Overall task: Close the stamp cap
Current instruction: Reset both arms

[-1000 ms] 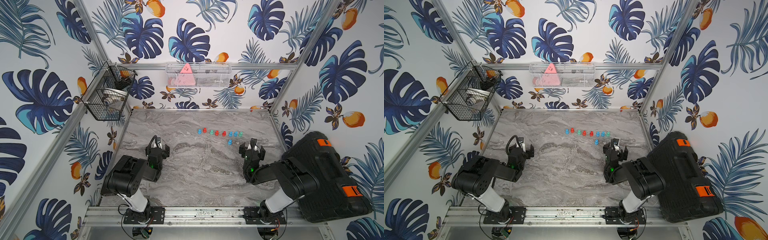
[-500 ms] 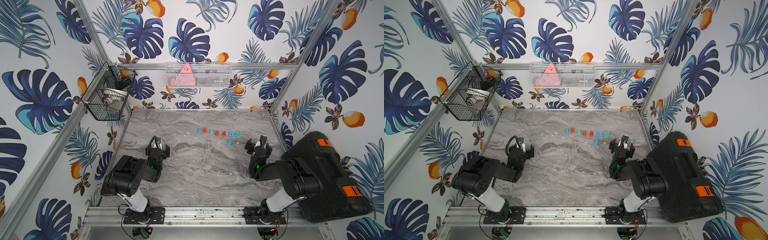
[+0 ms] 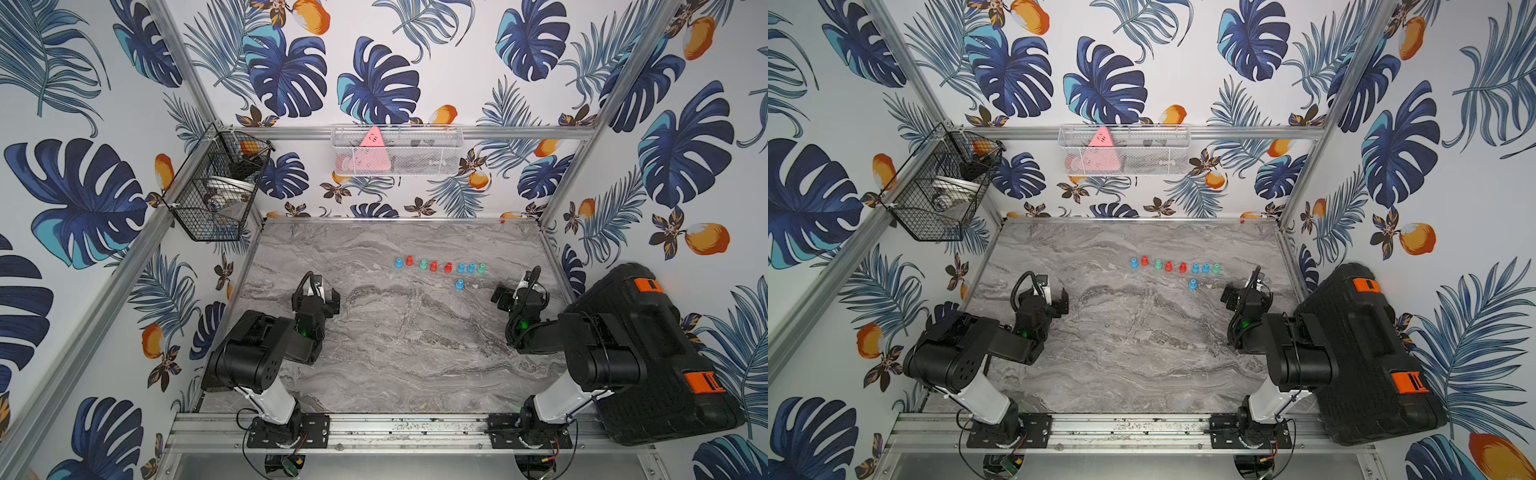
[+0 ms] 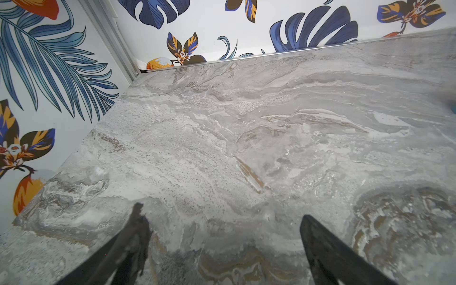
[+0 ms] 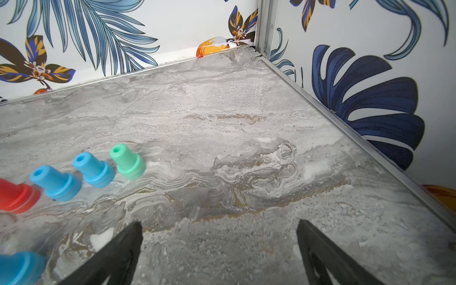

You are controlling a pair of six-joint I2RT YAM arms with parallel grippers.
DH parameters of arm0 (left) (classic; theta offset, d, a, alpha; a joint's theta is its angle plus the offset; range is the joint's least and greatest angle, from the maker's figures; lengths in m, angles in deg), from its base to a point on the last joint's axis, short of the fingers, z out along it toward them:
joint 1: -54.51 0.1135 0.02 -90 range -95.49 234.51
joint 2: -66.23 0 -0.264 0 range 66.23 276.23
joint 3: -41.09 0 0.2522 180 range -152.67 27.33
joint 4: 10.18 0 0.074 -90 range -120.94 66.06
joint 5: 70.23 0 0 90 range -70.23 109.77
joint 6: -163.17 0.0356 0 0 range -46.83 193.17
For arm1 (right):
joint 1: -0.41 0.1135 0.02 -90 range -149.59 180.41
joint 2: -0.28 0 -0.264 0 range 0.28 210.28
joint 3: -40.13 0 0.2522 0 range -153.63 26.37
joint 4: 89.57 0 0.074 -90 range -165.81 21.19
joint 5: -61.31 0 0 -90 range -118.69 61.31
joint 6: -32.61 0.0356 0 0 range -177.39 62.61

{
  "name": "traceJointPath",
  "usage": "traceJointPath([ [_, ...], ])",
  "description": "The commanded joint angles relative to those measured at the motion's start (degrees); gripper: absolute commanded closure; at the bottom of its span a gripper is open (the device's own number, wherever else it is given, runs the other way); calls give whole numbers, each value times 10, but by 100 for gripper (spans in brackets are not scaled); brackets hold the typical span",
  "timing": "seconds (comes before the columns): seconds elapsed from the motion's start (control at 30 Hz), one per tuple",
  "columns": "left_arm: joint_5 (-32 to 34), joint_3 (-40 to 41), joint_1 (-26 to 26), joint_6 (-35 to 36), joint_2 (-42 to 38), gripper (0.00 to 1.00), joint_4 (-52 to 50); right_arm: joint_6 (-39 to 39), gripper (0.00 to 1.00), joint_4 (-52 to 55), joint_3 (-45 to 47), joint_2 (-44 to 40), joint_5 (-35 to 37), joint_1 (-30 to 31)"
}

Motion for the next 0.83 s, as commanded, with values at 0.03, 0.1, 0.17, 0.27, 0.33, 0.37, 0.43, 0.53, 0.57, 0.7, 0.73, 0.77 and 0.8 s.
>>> traceJointPath([
  [0.03, -4, -2, 1, 4, 0, 1, 21, 7, 0, 16, -5, -10, -11, 1],
  [0.1, -4, -2, 0, 4, -1, 1, 21, -1, 0, -25, 2, 3, -13, 1],
  [0.17, -4, -2, 0, 4, -1, 1, 20, 1, 0, -8, -2, -2, -12, 1],
  [0.27, -4, -2, 0, 4, -1, 1, 21, 0, 0, -18, 1, 1, -14, 1],
  [0.33, -4, -2, 1, 4, 0, 1, 21, 0, 0, -16, 0, 0, -13, 1],
  [0.37, -3, -1, 1, 4, 0, 1, 23, 2, 0, -6, -2, -3, -12, 1],
  [0.43, -4, -2, 1, 4, 0, 1, 22, -1, 0, -21, 1, 1, -13, 1],
  [0.53, -3, -1, 1, 4, 0, 1, 22, 0, 0, -10, 0, -2, -13, 1],
  [0.57, -3, -2, 1, 4, 0, 1, 22, 0, 0, -16, 0, 0, -12, 1],
  [0.7, -39, -4, 5, 9, -2, 1, 11, -1, 0, -16, 1, 0, -13, 1],
  [0.73, -41, -1, 5, 11, -2, 1, 17, -1, 0, -18, 0, 1, -12, 1],
  [0.77, -38, 3, 5, 12, -3, 1, 25, -1, 0, -19, 1, 1, -13, 1],
  [0.8, -37, 2, 5, 12, -2, 1, 25, 0, 0, -16, -1, 0, -13, 1],
])
